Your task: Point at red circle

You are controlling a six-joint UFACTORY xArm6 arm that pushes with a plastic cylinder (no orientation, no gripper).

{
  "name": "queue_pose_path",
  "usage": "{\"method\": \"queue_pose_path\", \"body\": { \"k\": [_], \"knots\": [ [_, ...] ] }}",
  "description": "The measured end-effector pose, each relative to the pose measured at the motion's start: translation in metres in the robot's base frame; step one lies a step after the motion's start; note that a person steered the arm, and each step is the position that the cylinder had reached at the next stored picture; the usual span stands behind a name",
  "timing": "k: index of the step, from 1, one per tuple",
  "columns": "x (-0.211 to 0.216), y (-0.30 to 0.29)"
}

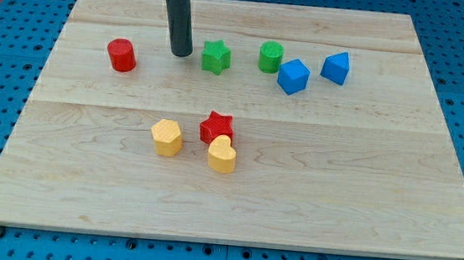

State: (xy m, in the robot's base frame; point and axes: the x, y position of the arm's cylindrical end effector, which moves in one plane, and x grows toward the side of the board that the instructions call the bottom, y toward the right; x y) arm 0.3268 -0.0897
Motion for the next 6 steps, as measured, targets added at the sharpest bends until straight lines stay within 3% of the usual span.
{"method": "queue_pose_path", "body": {
  "k": [1,2,3,4,5,6],
  "knots": [
    [0.001,0.013],
    [0.006,0.066],
    [0.006,0.067],
    [0.001,0.024],
    [-0.010,-0.060],
    [-0.022,-0.091]
  ]
}}
